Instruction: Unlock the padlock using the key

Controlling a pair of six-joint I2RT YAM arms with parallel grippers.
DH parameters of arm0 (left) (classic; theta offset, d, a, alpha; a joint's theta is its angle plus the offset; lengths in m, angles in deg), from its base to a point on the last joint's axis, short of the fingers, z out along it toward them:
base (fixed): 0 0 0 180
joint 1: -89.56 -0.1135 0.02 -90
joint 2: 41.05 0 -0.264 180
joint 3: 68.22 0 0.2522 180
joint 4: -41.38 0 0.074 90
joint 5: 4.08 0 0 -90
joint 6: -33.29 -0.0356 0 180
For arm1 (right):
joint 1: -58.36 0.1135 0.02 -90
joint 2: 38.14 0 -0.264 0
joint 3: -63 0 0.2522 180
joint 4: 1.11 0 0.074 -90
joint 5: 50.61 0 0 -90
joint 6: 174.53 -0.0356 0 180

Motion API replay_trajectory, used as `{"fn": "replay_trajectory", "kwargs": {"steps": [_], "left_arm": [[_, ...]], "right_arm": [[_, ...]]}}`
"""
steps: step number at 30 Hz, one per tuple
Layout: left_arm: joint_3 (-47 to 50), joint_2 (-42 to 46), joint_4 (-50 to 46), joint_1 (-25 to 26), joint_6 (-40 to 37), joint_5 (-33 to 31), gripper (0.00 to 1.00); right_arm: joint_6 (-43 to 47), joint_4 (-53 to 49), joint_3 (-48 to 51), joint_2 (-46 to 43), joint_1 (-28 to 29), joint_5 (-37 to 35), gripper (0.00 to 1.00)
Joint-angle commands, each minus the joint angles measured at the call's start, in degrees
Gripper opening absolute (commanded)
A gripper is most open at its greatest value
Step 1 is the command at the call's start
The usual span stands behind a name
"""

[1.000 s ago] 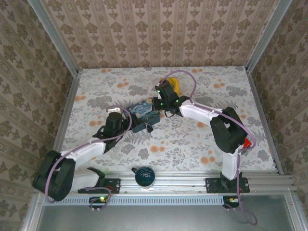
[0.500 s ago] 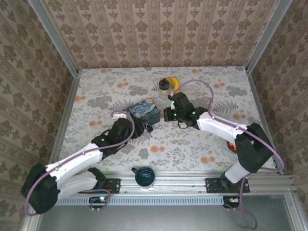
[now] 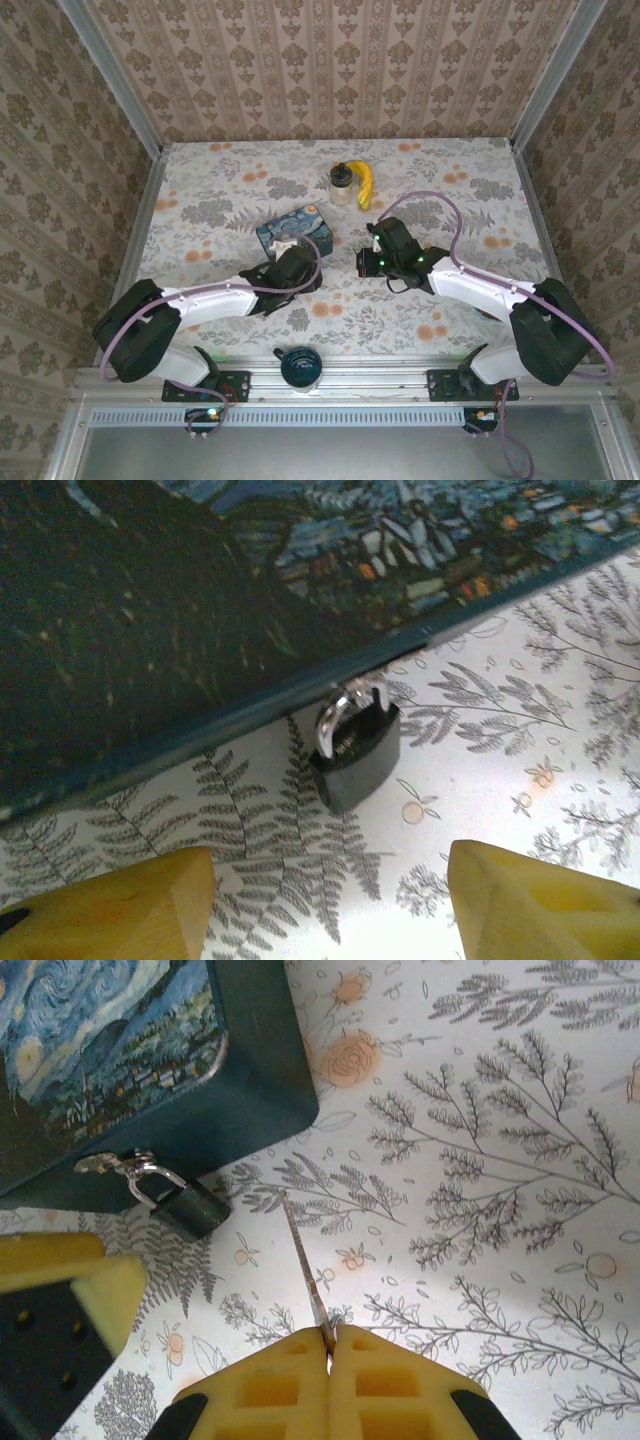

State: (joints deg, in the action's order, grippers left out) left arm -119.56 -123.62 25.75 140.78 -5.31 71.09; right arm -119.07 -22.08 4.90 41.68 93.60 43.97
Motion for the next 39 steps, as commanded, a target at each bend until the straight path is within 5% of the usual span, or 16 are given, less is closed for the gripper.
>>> {"fn": "replay_trajectory", "kwargs": {"steps": [1,18,29,39], "left_arm": [[-2.4,-2.6,2.2,-1.3,-1.0,0.4,0.62],[-5.9,-12.1,8.4,-4.6,-5.3,2.9,0.52],[-6.3,-15.8,12.4,-4.6,-7.0,-0.2,0.59],[-9.3,-17.6,7.9,-4.6,-6.0,-4.4,0.47]], "right_arm": [[-1.5,1.6,0.8,-2.1,-0.5,1.3,0.0],[-2.3,1.9,1.8,-3.2,-3.4,1.0,0.0],[-2.6,3.4,2.8,-3.1,-4.6,1.8,0.0],[-2.9,4.5,3.4,-3.2,-5.2,2.1,0.0]]}}
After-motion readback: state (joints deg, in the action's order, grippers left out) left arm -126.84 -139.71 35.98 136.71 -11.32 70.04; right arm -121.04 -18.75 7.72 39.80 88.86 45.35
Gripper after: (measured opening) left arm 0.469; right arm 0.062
